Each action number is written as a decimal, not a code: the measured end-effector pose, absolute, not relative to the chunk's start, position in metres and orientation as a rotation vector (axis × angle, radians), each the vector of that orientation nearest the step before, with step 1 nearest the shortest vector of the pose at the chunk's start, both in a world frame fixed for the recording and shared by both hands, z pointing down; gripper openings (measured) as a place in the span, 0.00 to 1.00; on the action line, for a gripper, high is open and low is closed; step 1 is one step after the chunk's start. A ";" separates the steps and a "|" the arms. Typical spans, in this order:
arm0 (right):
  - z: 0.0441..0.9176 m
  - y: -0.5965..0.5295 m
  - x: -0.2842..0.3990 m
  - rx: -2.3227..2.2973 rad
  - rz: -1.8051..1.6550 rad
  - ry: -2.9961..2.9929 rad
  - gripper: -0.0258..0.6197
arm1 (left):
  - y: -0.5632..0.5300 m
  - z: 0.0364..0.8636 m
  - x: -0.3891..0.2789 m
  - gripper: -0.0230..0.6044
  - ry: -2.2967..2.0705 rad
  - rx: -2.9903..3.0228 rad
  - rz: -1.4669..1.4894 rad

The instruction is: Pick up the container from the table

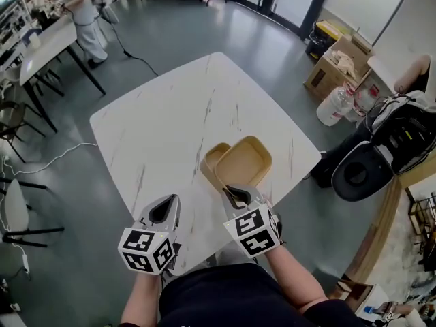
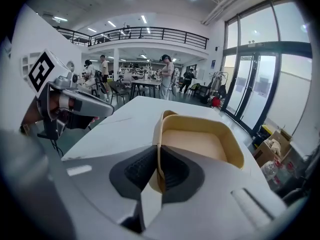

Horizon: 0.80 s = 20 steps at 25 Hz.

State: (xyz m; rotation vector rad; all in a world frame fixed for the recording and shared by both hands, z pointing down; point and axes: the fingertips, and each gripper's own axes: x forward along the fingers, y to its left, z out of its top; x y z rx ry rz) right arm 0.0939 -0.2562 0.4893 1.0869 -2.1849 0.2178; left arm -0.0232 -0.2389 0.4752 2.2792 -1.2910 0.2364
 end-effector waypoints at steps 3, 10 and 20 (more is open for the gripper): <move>0.489 -0.247 0.087 1.068 0.228 -2.204 0.08 | -0.232 0.476 -0.028 0.04 -1.311 2.279 0.252; 0.488 -0.230 0.070 1.025 0.287 -2.269 0.08 | -0.221 0.480 -0.046 0.04 -1.393 2.256 0.286; 0.478 -0.215 0.048 0.960 0.318 -2.346 0.08 | -0.213 0.478 -0.076 0.04 -1.531 2.204 0.261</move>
